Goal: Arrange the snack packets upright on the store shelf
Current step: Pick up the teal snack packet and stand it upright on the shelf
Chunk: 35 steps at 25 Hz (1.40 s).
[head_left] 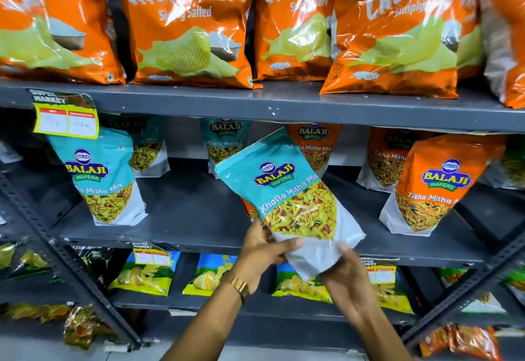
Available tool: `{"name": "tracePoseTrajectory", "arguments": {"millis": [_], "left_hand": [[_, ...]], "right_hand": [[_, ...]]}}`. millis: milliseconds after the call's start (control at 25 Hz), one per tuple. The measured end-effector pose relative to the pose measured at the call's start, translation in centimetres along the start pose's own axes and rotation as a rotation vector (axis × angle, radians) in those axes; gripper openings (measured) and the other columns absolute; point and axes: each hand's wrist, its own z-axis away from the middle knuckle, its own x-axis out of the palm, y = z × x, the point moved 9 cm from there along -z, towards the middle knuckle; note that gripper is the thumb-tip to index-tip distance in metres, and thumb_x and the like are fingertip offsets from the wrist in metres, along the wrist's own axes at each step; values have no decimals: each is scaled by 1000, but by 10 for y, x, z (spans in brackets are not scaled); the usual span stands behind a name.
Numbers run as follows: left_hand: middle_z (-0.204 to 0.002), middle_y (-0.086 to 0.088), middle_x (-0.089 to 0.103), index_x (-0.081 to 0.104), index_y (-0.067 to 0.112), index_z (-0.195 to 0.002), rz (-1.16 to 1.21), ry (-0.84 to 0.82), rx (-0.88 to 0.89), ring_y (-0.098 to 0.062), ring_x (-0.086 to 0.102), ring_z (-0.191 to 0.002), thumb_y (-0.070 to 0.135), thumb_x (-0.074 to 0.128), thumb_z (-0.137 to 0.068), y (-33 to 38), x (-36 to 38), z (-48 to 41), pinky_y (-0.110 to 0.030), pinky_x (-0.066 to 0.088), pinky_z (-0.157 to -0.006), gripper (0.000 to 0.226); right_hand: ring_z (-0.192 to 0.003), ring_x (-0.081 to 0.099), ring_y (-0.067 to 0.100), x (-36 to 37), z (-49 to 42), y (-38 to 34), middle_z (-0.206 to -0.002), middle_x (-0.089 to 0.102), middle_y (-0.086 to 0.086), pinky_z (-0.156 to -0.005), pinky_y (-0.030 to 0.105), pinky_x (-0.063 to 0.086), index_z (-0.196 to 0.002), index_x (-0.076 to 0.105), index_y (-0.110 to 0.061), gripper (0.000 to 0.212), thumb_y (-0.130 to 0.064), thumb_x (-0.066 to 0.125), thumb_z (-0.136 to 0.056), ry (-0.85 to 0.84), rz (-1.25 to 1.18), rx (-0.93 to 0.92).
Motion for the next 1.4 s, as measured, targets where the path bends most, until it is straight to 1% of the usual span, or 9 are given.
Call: {"name": "tracePoseTrajectory", "arguments": {"millis": [120,240,320,440,640,880,1040,1200,1400], "left_hand": [[-119,-10,70,51,14,-122,-16,-56,17,-21,69,-103,-5,79,-64,6,-14,16,-31,59,-70,68],[-118,-12,69,52,12,-124,-123,-136,31,-21,66,-105,-14,78,-56,22,-29,21,-35,57,-85,78],[-116,-12,70,52,14,-127,-115,-79,15,-23,67,-99,-11,79,-53,34,-42,20,-37,56,-85,83],[-112,-6,73,56,16,-125,-105,6,-46,-22,70,-99,4,83,-58,36,-48,27,-37,57,-86,73],[-110,-2,75,60,14,-113,-251,-56,-126,-16,71,-100,-5,87,-58,16,-39,46,-25,59,-78,64],[-103,-4,77,61,9,-111,-175,55,-26,-19,72,-97,-12,85,-50,18,-72,54,-28,60,-75,68],[-102,-2,75,58,7,-113,-206,147,79,-14,71,-94,-10,81,-51,37,-109,40,-24,59,-74,69],[-102,1,66,48,6,-120,-286,242,160,8,68,-81,-22,77,-55,59,-148,5,-10,54,-67,76],[-110,-13,64,49,10,-114,-401,348,111,-25,63,-99,-17,78,-63,40,-206,-38,-38,54,-87,64]], "right_hand": [[-123,55,34,-1,10,-24,-136,57,20,-105,47,45,-133,52,-10,96,-55,81,-53,44,201,43],[-103,69,30,12,18,-23,-119,70,16,-74,34,60,-124,55,-9,82,-27,88,-51,-33,523,143],[-104,69,29,20,24,-10,-115,73,13,-75,33,60,-122,55,-7,81,-15,90,-50,-51,542,167],[-98,72,25,28,34,10,-107,76,9,-69,31,60,-114,59,-9,87,-27,95,-38,-14,408,136],[-107,68,32,39,41,15,-116,72,15,-77,33,59,-118,58,-4,63,-12,82,-60,-77,439,179],[-104,70,22,66,26,17,-117,72,7,-73,33,59,-125,49,-14,69,-6,81,-64,-67,634,97],[-118,60,15,101,-20,23,-129,64,1,-100,35,50,-133,40,-15,78,-3,80,-68,-98,798,-20],[-122,52,22,134,-87,41,-129,56,6,-102,36,47,-131,33,-8,76,-1,77,-70,-82,997,-130],[-120,54,34,138,-152,74,-129,59,18,-100,48,47,-130,36,-6,71,-7,76,-71,-6,1280,-123]]}}
